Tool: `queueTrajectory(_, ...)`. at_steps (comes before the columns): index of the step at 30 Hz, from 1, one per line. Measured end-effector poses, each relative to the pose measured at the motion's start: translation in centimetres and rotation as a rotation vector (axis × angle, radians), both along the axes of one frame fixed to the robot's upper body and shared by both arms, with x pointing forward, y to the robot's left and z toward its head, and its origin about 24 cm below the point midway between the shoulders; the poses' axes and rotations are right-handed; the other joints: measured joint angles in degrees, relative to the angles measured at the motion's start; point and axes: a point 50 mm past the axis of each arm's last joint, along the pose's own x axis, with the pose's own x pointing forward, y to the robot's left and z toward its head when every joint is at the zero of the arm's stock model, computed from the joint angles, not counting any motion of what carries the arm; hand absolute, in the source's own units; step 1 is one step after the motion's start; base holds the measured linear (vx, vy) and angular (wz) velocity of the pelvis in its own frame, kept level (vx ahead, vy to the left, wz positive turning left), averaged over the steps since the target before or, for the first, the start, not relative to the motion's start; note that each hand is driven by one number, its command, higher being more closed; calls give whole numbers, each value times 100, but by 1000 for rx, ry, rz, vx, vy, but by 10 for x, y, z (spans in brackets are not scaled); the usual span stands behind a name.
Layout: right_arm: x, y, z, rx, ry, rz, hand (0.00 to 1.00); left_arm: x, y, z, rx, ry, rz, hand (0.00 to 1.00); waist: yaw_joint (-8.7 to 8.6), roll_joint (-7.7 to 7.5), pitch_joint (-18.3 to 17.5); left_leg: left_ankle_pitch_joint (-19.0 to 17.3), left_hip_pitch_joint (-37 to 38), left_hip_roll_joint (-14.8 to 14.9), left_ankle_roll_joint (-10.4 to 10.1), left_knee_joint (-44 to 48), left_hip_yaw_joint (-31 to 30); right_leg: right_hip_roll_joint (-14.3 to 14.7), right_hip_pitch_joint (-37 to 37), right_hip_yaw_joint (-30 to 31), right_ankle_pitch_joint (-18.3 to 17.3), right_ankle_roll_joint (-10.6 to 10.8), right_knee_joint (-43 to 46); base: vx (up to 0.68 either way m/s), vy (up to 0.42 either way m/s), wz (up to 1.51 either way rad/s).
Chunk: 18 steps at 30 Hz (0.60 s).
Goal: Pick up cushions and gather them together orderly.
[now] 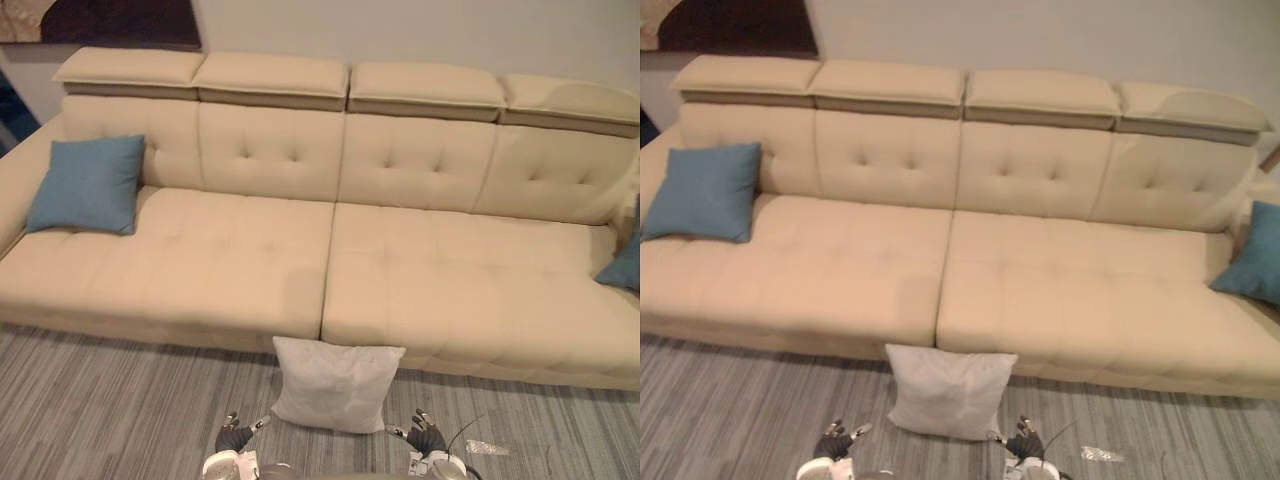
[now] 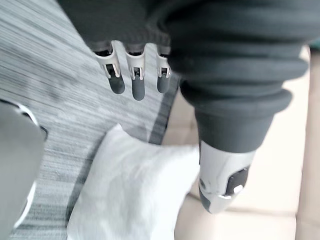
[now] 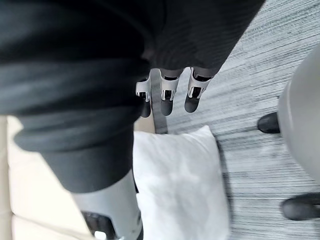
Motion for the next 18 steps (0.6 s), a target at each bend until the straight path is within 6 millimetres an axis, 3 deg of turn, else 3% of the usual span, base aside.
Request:
queueTrajectory(7,-4,-5,-2,-7,21,-44,0,-1,-1,-1,-1,11,14,0,-41,-21,-59,1,-45,-120,0,-110,-462,-93,416,-443,-12,3,-684,37,-18,18)
queueTrajectory(18,-16,-17,-6,-22,69,-122,0,-6,4,-3,0,26,53,0,-43,-73,-76,16,49,-227,22,-206,-648,-128,828,-555,-8,-4,-1343,-57,-41,7)
